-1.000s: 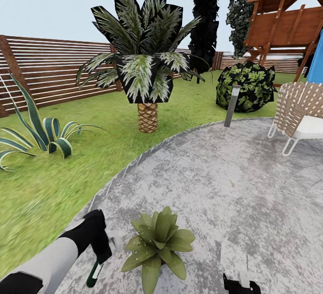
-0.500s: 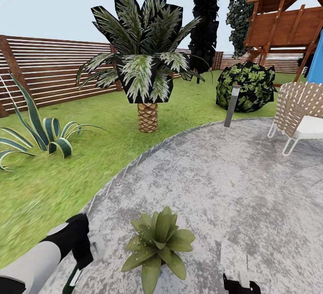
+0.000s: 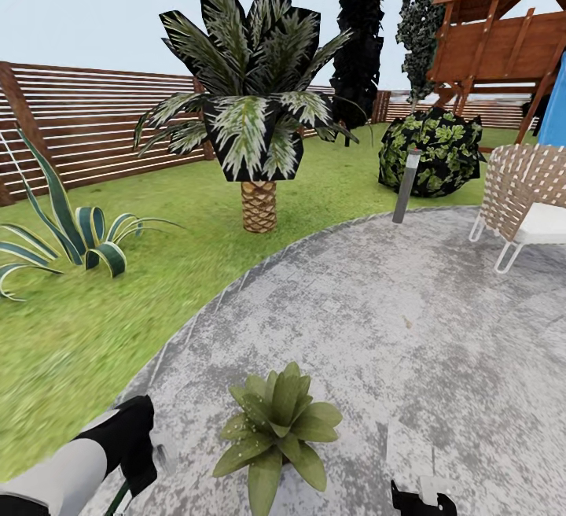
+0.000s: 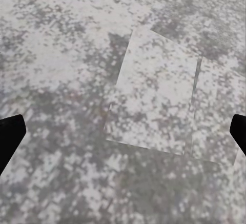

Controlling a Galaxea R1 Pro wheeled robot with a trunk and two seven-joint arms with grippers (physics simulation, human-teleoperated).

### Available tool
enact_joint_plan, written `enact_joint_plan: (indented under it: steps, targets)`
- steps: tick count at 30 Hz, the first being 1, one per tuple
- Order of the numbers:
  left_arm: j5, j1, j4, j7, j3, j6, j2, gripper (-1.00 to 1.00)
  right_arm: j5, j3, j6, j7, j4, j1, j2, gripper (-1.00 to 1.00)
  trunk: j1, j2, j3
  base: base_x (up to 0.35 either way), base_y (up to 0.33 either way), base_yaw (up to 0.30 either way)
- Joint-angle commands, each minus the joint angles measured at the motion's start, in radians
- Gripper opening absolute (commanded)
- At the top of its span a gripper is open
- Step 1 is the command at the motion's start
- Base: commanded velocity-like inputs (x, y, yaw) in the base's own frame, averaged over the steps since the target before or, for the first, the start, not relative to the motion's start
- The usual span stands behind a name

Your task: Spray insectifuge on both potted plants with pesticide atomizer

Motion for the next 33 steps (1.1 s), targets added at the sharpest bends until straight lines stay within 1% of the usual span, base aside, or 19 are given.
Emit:
enact_joint_plan:
  steps: [1, 4, 7, 9, 10, 16, 18, 21, 24, 28, 30, 33]
  targets:
    - [-0.008, 0.0, -0.011, -0.006, -0.001, 0.004, -0.006, -1.0, -0.008, 0.004, -0.003, 0.001, 0.001, -0.001, 0.0, 1.0, 0.0, 0.0, -0.001, 0.0, 0.0, 0.0]
    - [-0.008, 0.0, -0.058, -0.003, 0.002, 0.007, -0.035, -1.0, -0.009, 0.004, -0.003, 0.001, 0.001, -0.001, 0.0, 1.0, 0.0, 0.0, -0.001, 0.0, 0.0, 0.0]
    - [-0.008, 0.0, -0.07, -0.002, 0.006, 0.008, -0.041, -1.0, -0.008, 0.005, -0.003, 0.001, 0.001, -0.001, 0.0, 1.0, 0.0, 0.0, -0.001, 0.0, 0.0, 0.0]
    - [-0.011, -0.003, -0.074, -0.008, 0.065, 0.003, -0.037, -1.0, -0.009, 0.004, -0.003, 0.0, 0.001, -0.001, 0.0, 1.0, 0.0, 0.0, -0.001, 0.0, 0.0, 0.0]
    - [-0.016, -0.012, -0.074, -0.012, 0.069, 0.002, -0.036, -1.0, -0.009, 0.005, -0.003, -0.001, 0.0, -0.001, 0.0, 1.0, 0.0, 0.0, -0.001, 0.0, 0.0, 0.069]
    - [-0.015, -0.013, -0.075, -0.015, 0.067, 0.002, -0.044, -1.0, -0.009, 0.005, -0.003, -0.002, -0.001, -0.001, 0.001, 1.0, 0.0, 0.0, -0.001, 0.0, 0.0, 0.228]
    - [-0.018, -0.015, -0.075, -0.022, 0.067, 0.003, -0.042, -1.0, -0.009, 0.005, -0.003, -0.002, -0.001, -0.001, 0.002, 1.0, 0.0, 0.0, -0.001, -0.035, -0.024, 0.275]
    - [-0.02, -0.017, -0.076, -0.052, 0.066, 0.002, -0.039, -1.0, -0.009, 0.005, -0.003, -0.003, -0.001, -0.001, 0.001, 1.0, 0.0, 0.0, -0.001, -0.178, -0.127, 0.249]
    - [-0.022, -0.017, -0.078, -0.065, 0.067, 0.002, -0.043, -1.0, -0.009, 0.004, -0.003, -0.001, -0.001, -0.001, 0.0, 1.0, 0.0, 0.0, -0.001, -0.228, -0.164, 0.06]
    - [-0.022, -0.017, -0.078, -0.067, 0.067, 0.002, -0.046, -1.0, -0.008, 0.005, -0.003, -0.001, 0.0, -0.001, -0.001, 1.0, 0.0, 0.0, -0.001, -0.236, -0.17, 0.008]
    - [-0.022, -0.017, -0.079, -0.067, 0.067, 0.004, -0.052, -1.0, -0.008, 0.005, -0.003, -0.001, -0.001, -0.001, -0.002, 1.0, 0.0, 0.0, -0.001, -0.237, -0.171, 0.001]
    - [-0.022, -0.017, -0.111, -0.068, 0.067, 0.008, -0.052, -1.0, -0.008, 0.005, -0.003, -0.001, -0.001, -0.001, -0.002, 1.0, 0.0, 0.0, -0.001, -0.132, -0.183, 0.0]
